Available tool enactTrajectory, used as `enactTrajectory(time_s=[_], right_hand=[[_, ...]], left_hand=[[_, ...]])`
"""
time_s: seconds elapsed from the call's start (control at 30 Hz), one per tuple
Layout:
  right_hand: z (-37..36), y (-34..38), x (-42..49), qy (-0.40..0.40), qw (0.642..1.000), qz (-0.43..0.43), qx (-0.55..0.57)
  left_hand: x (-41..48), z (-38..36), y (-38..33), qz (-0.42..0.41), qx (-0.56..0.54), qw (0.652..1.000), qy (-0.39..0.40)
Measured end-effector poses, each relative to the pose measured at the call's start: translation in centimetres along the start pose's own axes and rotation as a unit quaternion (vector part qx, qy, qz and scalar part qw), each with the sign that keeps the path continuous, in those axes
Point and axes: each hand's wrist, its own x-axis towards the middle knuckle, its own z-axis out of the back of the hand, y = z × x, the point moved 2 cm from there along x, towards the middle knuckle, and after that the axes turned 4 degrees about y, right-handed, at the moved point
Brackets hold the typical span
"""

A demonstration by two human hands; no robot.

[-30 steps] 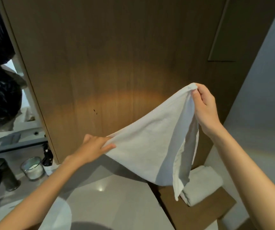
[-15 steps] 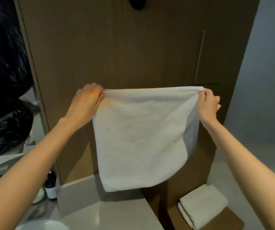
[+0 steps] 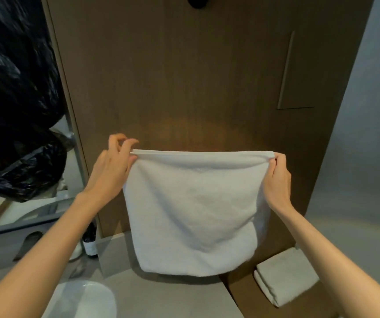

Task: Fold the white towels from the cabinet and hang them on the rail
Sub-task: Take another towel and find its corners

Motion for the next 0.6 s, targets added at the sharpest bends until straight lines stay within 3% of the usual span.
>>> enactTrajectory(time_s=[0.17,0.6], right_hand=[[0.2,-0.5,-1.3,0.009,1.0,0.003,0.001],[5.2,-3.5,-7.5,0.137,0.985,-0.008,0.106]], left_hand=[[-2.5,0.9,0.5,-0.035,0.036,0.998,0.041],[-12.7,5.1,-6.0,0.083,-0.107,0.991,0.022]])
